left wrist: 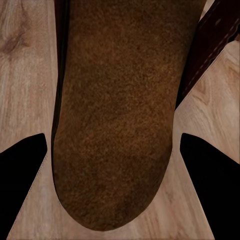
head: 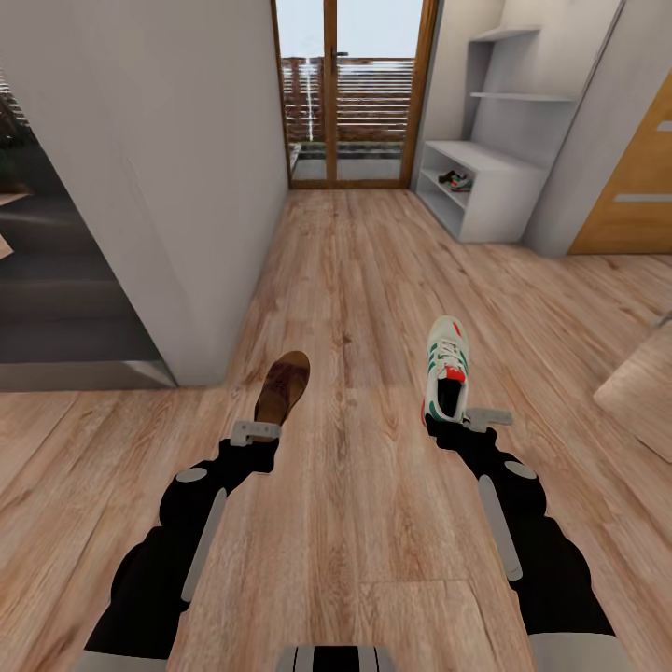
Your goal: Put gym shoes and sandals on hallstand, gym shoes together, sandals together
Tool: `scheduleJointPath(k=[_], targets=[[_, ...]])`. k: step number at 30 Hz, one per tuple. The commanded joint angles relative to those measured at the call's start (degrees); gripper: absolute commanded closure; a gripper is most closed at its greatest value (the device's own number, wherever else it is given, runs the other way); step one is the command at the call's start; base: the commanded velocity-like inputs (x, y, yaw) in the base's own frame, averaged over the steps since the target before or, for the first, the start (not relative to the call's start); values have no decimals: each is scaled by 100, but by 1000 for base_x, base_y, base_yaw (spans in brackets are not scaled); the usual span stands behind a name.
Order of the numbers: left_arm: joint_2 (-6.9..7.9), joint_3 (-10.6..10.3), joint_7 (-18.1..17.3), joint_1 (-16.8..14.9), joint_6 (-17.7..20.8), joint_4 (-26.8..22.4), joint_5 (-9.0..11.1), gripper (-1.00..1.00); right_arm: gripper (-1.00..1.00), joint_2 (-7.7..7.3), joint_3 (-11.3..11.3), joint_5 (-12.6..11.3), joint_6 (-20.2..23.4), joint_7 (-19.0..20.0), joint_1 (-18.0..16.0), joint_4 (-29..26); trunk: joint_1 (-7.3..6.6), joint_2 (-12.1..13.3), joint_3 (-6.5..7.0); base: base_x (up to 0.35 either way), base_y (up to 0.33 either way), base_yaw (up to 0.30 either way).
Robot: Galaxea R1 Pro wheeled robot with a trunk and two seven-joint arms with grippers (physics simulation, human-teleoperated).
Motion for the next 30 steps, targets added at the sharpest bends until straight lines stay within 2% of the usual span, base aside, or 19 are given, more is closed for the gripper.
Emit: scheduleJointPath(k=[1, 30], targets=[[-2, 5, -34, -3, 27, -7, -28, 100, 100, 4, -7, -59, 27, -21, -3, -8, 2, -2, -5, 333, 0, 0], [-4, -4, -34, -3, 27, -7, -25, 100, 100, 4, -7, -59, 27, -21, -3, -8, 2, -2, -5, 333, 0, 0]])
